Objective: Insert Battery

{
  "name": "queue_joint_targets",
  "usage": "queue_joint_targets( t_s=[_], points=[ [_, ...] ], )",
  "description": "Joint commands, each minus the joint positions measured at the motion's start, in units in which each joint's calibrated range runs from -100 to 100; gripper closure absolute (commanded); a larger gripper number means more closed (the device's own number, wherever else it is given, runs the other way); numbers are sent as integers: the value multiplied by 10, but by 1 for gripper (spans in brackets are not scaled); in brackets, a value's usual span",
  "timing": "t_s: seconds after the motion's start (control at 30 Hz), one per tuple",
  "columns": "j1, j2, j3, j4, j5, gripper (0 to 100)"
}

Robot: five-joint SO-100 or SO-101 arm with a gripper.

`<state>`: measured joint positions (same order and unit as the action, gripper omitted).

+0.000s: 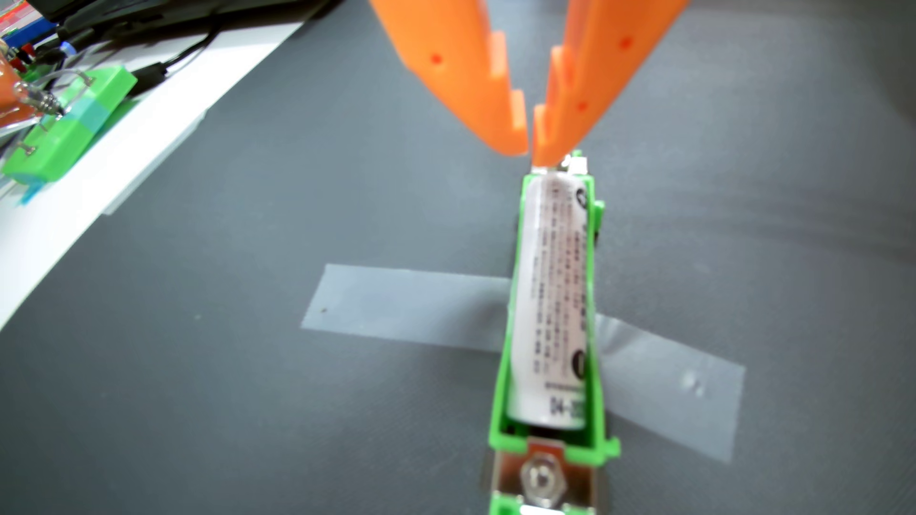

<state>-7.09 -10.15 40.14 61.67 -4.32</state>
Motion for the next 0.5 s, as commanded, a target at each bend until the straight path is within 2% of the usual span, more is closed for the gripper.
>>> queue_joint_targets(
  t_s=[0.0, 0.47],
  points=[
    [-2, -6, -18, 5, -2, 98],
    [-21, -9, -18, 5, -2, 98]
  ],
)
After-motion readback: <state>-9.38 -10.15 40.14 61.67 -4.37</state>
